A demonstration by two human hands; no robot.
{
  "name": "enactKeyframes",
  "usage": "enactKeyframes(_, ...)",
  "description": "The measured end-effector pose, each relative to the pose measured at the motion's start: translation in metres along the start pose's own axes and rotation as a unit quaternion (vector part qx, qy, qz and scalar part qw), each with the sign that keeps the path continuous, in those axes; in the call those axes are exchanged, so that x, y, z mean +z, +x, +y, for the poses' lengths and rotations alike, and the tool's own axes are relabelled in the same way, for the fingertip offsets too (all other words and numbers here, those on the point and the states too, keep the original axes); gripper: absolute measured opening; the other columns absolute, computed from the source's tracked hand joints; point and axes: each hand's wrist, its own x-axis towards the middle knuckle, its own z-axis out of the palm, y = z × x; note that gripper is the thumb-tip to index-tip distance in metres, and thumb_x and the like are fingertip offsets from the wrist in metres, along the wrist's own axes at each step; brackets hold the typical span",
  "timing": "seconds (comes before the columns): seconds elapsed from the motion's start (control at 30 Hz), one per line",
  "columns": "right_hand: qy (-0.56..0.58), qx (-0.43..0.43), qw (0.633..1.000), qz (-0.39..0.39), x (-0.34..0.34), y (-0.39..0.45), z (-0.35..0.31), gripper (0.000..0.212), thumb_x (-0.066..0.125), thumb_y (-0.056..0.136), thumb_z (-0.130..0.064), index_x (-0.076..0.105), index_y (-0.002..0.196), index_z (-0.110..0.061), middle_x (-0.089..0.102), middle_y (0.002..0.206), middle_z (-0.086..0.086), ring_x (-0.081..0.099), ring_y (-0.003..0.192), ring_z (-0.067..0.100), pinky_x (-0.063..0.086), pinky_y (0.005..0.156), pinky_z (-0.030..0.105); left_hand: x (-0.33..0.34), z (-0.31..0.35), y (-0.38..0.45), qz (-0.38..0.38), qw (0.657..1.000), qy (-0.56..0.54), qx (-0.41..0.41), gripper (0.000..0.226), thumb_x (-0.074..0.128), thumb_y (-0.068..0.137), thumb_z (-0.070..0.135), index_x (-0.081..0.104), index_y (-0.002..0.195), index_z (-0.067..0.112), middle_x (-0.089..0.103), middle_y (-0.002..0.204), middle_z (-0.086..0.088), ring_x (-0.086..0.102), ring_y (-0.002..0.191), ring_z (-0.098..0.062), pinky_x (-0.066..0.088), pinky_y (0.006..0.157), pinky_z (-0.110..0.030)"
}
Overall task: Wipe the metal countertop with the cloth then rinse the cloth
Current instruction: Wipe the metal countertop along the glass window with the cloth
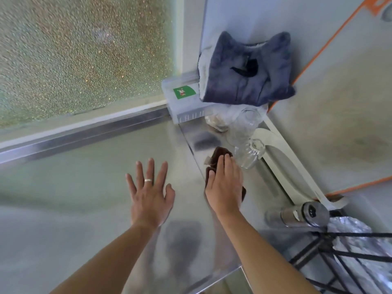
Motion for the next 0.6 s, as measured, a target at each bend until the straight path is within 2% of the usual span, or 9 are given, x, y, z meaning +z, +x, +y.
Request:
enactKeyframes(0.27, 0.024, -0.089, 0.996, 0.003, 0.014, 0.076, -0.041, 0.056, 0.029, 0.107, -0.034, 0.038, 0.154, -0.004, 0.040, 0.159, 0.015, 0.032, 0.150, 0.029, 0.024, 0.125, 0.043, 0.001, 0.002, 0.004, 0.008, 1.000, 0.013, 0.001, 0.067, 0.036, 0.095, 0.046, 0.021, 0.160, 0.036, 0.019, 0.169, -0.006, -0.001, 0.157, -0.035, 0.005, 0.124, -0.061)
enactKeyframes(0.47, 0.093, -0.170, 0.981, 0.020, 0.021, 0.108, -0.063, 0.045, 0.044, 0.104, -0.024, 0.053, 0.146, -0.010, 0.052, 0.153, 0.008, 0.043, 0.145, 0.024, 0.030, 0.123, 0.040, 0.002, 0.003, 0.007, 0.015, 1.000, 0.000, -0.001, 0.067, 0.036, 0.095, 0.045, 0.021, 0.159, 0.037, 0.018, 0.169, -0.005, -0.002, 0.157, -0.034, 0.006, 0.125, -0.060)
enactKeyframes(0.6, 0.159, -0.188, 0.968, 0.041, 0.020, 0.098, -0.062, 0.039, 0.056, 0.097, -0.015, 0.065, 0.135, -0.010, 0.064, 0.139, 0.006, 0.055, 0.134, 0.023, 0.038, 0.116, 0.038, 0.001, 0.001, 0.009, 0.015, 1.000, -0.002, 0.002, 0.065, 0.035, 0.096, 0.046, 0.022, 0.159, 0.036, 0.019, 0.169, -0.006, -0.001, 0.157, -0.035, 0.007, 0.125, -0.060)
